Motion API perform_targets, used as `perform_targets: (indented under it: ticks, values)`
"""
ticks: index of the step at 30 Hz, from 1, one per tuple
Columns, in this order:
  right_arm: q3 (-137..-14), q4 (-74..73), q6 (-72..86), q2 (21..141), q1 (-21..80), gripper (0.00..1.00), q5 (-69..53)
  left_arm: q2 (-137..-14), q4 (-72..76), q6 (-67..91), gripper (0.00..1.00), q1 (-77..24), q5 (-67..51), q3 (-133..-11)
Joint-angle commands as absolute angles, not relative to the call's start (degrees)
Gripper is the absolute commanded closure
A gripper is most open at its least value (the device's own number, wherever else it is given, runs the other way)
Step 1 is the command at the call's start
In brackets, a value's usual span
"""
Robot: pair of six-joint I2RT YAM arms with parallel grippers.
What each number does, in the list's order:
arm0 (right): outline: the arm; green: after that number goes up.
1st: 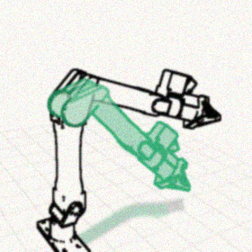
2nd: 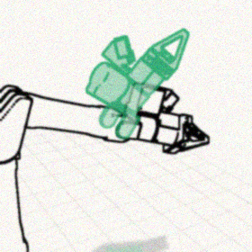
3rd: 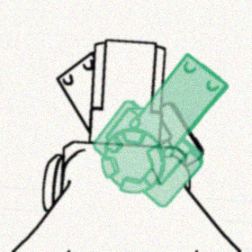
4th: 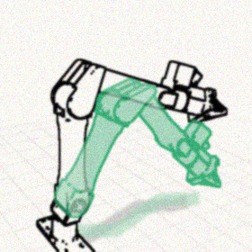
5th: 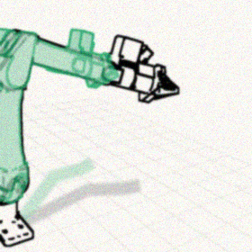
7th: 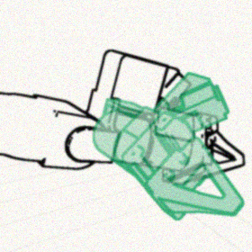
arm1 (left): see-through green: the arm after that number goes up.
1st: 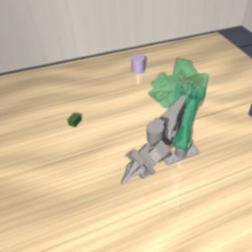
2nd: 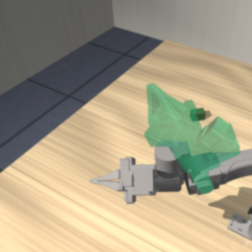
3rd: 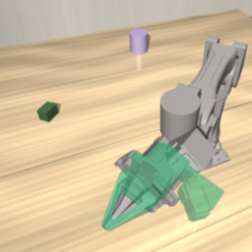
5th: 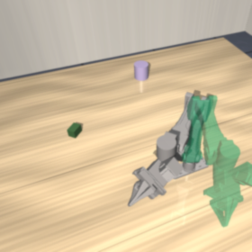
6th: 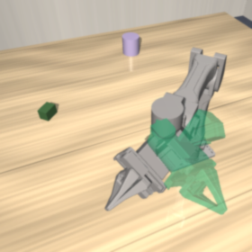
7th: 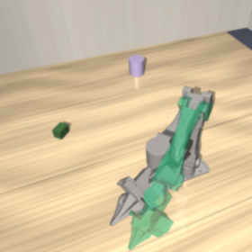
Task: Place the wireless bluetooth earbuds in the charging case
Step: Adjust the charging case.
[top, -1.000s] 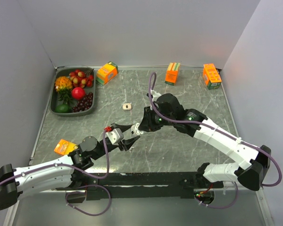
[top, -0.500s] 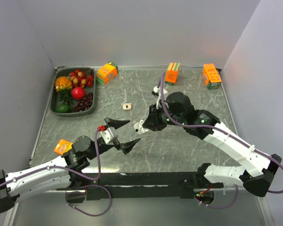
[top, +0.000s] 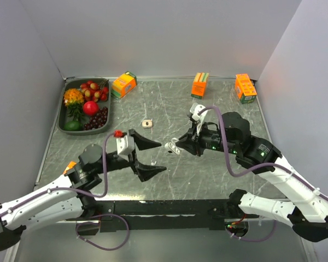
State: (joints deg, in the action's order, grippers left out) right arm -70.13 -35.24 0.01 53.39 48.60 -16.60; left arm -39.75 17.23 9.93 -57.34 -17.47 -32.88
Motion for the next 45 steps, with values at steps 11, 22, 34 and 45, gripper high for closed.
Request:
perform_targets:
  ticks: [11,22,34,45]
  values:
    - [-70.48,-36.91,-12.92,53.52,49.04,1.0,-27.6,-54.31,15.82,13.71,0.04,-46.14,-49.39,-40.86]
    - [-71.89,-38.59,-12.57,57.48,49.48,1.0,-28.3,-56.51,13.01,10.29,0.08,-46.14,-49.66,-44.03]
    - [-72.42,-36.91,-10.99,59.06,49.48,1.0,-29.27,-57.3,10.19,7.47,0.27,-46.06,-49.04,-44.21]
    - [-72.07,-37.27,-11.16,59.15,49.48,1.0,-28.83,-58.01,12.48,8.44,0.38,-46.14,-49.13,-43.6]
